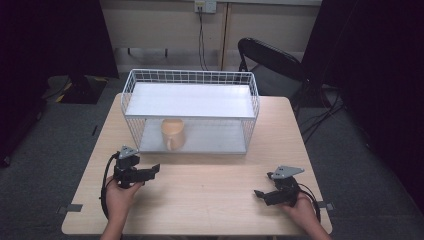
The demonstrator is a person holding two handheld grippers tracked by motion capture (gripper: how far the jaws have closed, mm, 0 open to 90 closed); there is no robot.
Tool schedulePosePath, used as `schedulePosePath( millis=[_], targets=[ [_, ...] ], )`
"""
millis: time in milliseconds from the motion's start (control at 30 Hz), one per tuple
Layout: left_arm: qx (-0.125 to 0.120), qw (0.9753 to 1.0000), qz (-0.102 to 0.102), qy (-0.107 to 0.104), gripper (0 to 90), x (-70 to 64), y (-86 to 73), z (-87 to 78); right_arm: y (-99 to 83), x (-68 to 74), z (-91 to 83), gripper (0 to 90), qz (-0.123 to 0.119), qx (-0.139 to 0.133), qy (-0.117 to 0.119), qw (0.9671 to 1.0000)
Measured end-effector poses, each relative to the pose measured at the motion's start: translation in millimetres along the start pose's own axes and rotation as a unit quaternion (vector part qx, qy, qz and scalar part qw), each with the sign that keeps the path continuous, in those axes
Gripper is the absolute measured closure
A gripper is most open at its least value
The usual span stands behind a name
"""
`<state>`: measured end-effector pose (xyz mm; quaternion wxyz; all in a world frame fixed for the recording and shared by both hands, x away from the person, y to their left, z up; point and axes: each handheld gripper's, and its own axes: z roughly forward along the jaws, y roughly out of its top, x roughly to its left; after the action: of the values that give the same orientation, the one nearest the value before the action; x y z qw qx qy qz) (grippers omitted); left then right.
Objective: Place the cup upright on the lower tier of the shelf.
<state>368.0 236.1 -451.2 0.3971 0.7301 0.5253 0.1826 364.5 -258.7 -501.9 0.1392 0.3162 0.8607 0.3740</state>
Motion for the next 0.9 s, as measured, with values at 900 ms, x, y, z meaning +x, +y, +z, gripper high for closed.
schedulePosePath(
  millis=[900],
  targets=[
    [0.008,0.9999,-0.008,-0.011,14.1,31.4,-30.0,-12.4,0.0,0.0,0.0,11.8,0.0,0.0,0.0,1.0]
  ],
)
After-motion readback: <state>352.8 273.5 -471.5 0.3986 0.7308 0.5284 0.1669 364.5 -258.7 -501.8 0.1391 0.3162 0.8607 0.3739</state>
